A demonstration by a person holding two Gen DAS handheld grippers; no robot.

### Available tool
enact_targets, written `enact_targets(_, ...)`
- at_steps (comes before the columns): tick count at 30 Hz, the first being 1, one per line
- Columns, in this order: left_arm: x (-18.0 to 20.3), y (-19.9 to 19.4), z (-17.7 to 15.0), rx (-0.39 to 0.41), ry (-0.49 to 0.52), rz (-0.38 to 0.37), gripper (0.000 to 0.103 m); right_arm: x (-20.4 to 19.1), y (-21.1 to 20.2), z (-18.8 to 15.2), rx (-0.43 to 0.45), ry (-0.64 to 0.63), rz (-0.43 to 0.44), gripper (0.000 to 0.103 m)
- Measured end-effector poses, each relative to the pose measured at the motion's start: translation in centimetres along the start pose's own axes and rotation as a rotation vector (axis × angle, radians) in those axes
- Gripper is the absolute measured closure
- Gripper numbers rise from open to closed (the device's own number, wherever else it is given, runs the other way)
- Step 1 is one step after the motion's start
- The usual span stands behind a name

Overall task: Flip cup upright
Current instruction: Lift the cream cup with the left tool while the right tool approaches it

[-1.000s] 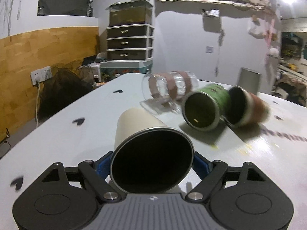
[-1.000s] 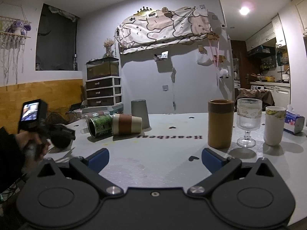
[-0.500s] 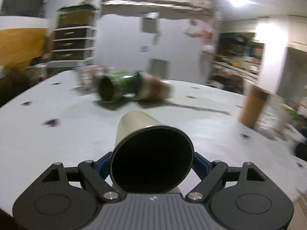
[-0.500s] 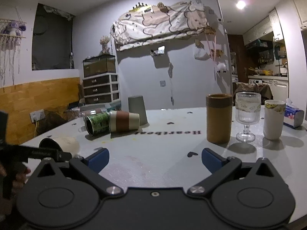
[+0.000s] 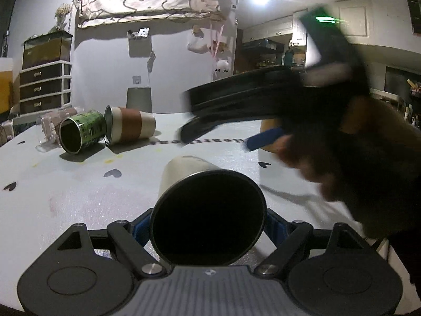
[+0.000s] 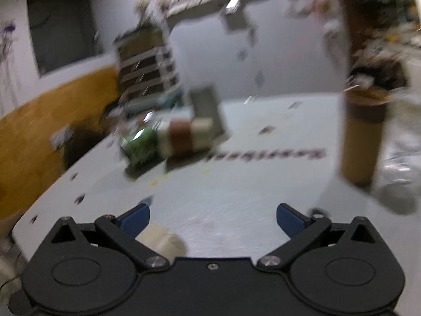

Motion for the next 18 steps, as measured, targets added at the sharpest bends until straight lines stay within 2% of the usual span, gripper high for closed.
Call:
enact_targets(4,-0.2,-0.3,-0.1,0.01,-0.006,0.003,0.016,-2.5,4.8,-0.5,-0.169,-0.072,0.06,0.0)
enact_targets(6,-0.4,-0.6,-0.2,0.018,-0.001,0.016,0.006,-3.1,6.7,-1.1,-0.238,-0.091,0.049,0.0)
enact_targets(8,-1.1,-1.1,-0.4,0.032,-0.008,0.029,0.003,-3.3,8.0,-1.6,-0.28,-0.123,0.031,0.0)
enact_targets(11,-2.3,-1.9,-0.7,0.035,-0.022,0.028,0.001,-2.9,8.5,-1.8,-0.309,-0.147,0.038,0.0)
enact_targets(14,-3.3,-2.4,-1.0,0.032,-0.028,0.068,0.001,-1.4,7.7,-1.6,-0.293,-0.146,0.008,0.0)
enact_targets(18,-4.1,-1.9,-1.5,0.008,-0.08,0.069,0.001,1.0,5.9,-1.4,-0.271,-0.094,0.008,0.0)
Point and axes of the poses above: each gripper's, at about its wrist camera, not at the fingertips, and y roughly the way its jaws point, x to its right, z to its top, the point moved 10 cm from there along y, roughly the way its jaws point, and after that the axes turned 3 degrees about -x, right-handed, at the moved point
